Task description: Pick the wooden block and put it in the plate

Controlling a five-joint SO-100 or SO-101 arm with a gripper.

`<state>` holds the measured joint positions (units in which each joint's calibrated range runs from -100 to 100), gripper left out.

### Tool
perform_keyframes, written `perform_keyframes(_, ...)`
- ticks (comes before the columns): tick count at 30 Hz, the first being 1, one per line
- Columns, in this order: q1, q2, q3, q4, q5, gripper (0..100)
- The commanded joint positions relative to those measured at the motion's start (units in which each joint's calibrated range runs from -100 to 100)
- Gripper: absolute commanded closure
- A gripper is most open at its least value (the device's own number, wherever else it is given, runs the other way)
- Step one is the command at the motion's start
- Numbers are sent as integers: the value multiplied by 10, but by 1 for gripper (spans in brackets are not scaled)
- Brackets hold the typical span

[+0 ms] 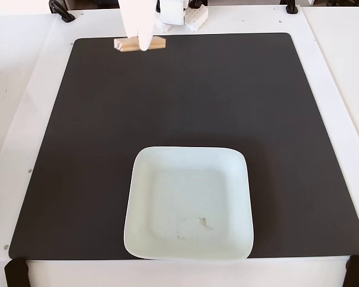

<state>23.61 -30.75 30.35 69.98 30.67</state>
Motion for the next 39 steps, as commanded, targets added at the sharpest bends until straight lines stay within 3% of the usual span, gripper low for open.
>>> perform_keyframes(1, -48, -109, 24, -4, 44, 99)
perform_keyframes(10, -155, -181, 34, -25, 131, 99)
perform_keyframes(17, -173, -9, 23, -290, 168, 99)
perform_keyframes(20, -173, 104, -38, -356, 189, 99)
perform_keyframes(31, -175, 502, -417, -365, 203, 99)
perform_keyframes(39, -170, 622, -511, -365, 204, 99)
